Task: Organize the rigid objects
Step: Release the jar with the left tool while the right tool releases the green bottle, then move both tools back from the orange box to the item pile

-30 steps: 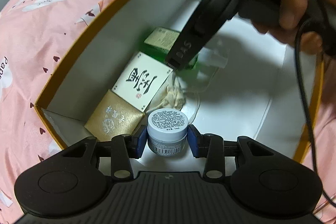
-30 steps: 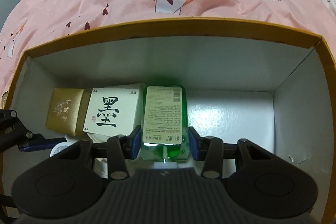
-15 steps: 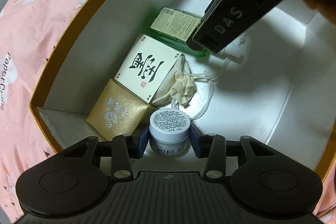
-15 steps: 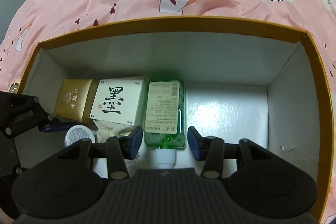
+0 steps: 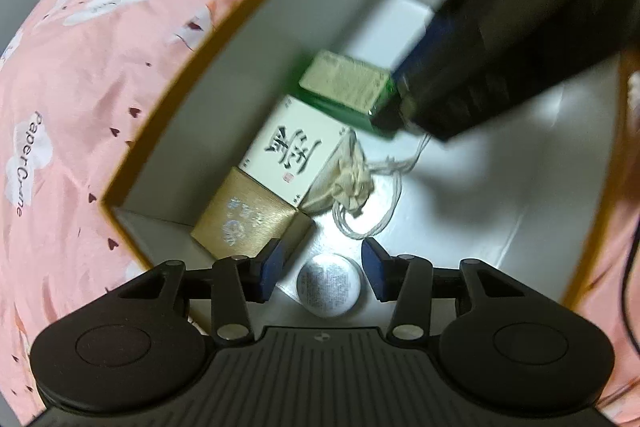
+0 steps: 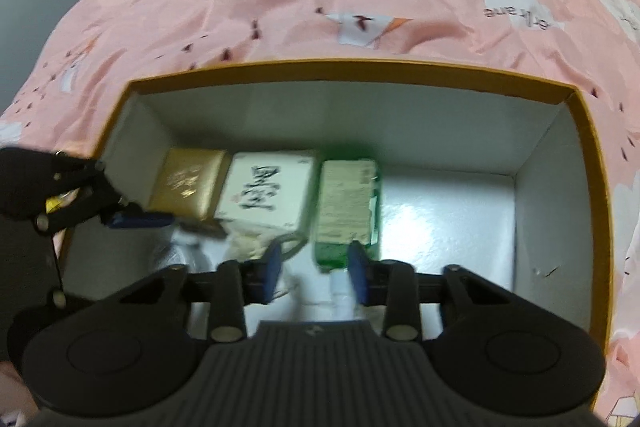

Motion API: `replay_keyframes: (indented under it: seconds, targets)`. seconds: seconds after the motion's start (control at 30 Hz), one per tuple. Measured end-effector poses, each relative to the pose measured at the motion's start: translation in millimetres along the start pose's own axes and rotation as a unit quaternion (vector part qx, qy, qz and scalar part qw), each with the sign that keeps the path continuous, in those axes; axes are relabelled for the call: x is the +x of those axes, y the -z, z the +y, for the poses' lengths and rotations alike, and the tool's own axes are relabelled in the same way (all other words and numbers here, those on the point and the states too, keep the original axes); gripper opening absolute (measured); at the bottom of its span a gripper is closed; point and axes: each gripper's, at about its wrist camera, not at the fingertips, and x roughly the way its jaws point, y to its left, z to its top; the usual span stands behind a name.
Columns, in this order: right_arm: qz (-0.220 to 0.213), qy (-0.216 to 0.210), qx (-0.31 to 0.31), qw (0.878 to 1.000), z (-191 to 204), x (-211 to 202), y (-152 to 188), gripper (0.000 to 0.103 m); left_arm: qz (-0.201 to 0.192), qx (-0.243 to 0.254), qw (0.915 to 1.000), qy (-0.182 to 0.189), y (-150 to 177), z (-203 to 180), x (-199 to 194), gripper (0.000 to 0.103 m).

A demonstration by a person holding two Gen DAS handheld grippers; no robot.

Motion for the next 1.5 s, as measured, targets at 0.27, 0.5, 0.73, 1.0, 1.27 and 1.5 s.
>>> replay_keyframes:
  seconds: [0.27,0.5,0.73,1.0,1.27,1.5]
  targets:
    - [0.068,-0.063,-0.023,0.995,34.7,18.0,11.4,0.017,-0.081,-0.082,0.9933,0.017,26.0,26.2,-52.8,0.045]
    - [0.108,-0.066,-0.064,0.990,73.8,46.4,4.3,0.014,-0.111,-0.144,0.9833,0.011,56.5,47.4,-77.5,0.040]
    - [0.116,-0.068,-0.053,0.989,86.7,64.7,-2.4,0.007,-0.108,-0.167,0.9800,0.010,83.7,62.3,-80.6,0.040]
    - [0.112,-0.054,-0.057,0.991,91.0,62.2,-5.2,0.007,-0.109,-0.183,0.9768,0.021,108.8,75.2,-86.0,0.039]
    - [0.017,-0.045,-0.084,0.995,108.3,-7.3,-1.7,0.016,-0.118,-0.200,0.9727,0.008,136.2,86.6,-107.3,0.039]
    - [-0.048,-0.086,-0.133,0.986,153.5,-47.7,-2.4,0.025,-0.130,-0.226,0.9653,-0.023,172.9,105.2,-131.3,0.039]
